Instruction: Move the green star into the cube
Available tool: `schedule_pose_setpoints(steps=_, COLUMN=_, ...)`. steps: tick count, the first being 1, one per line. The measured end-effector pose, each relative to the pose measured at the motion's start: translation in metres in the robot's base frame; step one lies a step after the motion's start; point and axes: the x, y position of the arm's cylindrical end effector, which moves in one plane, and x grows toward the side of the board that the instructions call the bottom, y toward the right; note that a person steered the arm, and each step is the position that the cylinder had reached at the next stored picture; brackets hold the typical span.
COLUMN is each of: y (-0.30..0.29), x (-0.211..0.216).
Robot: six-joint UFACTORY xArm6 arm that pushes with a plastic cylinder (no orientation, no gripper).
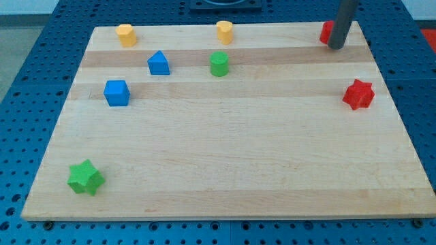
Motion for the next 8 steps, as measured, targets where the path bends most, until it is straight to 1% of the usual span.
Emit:
schedule_pose_setpoints(steps=2, y=0.0, x=-0.014)
schedule_pose_setpoints(steps=3, y=0.0, x=-0.012)
schedule_pose_setpoints(steps=4, y=-0.007, x=0.015)
schedule_pose_setpoints(steps=5, y=-0.03, x=0.046)
schedule_pose_setpoints(steps=6, y=-0.069, x=0.072)
schedule_pose_setpoints(steps=8, y=-0.158, x=0.148)
